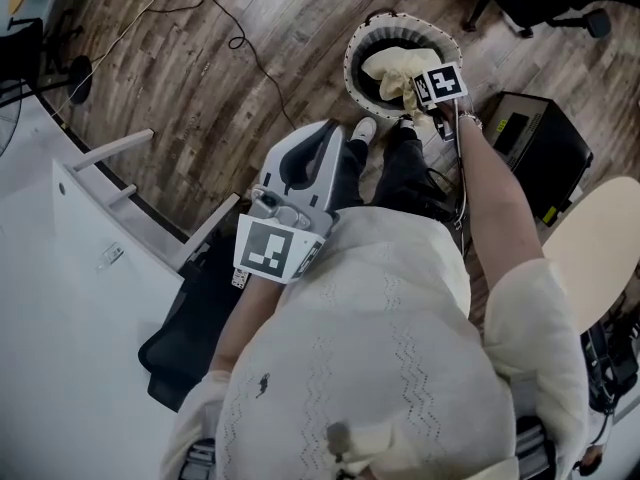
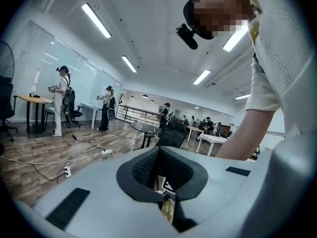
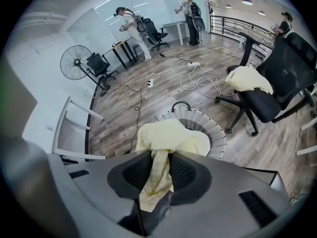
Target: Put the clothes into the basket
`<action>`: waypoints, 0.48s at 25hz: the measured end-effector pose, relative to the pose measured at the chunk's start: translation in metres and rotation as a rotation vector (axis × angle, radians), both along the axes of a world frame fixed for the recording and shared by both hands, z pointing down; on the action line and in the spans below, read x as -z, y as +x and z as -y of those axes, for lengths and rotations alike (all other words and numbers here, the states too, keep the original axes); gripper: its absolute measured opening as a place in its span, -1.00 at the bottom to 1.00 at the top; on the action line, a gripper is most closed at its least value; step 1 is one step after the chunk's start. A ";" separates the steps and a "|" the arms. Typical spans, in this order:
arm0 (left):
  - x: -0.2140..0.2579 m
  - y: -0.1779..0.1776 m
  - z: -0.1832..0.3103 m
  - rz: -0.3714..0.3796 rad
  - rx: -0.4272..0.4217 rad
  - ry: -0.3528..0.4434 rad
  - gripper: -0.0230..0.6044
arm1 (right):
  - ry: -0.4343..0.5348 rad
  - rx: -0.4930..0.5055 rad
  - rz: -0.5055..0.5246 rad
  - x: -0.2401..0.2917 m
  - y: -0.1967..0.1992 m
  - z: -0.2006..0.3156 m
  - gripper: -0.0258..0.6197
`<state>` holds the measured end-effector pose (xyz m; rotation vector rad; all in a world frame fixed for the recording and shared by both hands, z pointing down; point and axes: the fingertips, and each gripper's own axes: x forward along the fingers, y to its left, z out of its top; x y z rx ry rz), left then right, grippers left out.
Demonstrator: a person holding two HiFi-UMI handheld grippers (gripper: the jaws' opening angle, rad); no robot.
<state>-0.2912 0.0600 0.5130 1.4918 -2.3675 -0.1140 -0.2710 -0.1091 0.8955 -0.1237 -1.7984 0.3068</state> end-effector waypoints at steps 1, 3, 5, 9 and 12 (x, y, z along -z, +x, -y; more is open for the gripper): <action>-0.001 -0.001 0.000 -0.005 0.009 0.000 -0.86 | -0.005 0.009 -0.002 -0.002 -0.002 -0.001 -0.60; -0.003 -0.006 0.001 -0.008 0.025 -0.002 -0.86 | -0.014 0.025 -0.007 -0.007 -0.008 -0.004 -0.61; -0.004 -0.011 0.001 0.006 0.037 -0.010 -0.86 | -0.020 0.036 -0.013 -0.011 -0.015 -0.006 -0.61; -0.007 -0.015 -0.004 0.003 0.066 -0.019 -0.86 | -0.019 0.050 -0.024 -0.019 -0.020 -0.012 -0.63; -0.012 -0.020 -0.008 -0.001 0.083 -0.027 -0.86 | -0.022 0.034 -0.017 -0.021 -0.030 -0.014 -0.77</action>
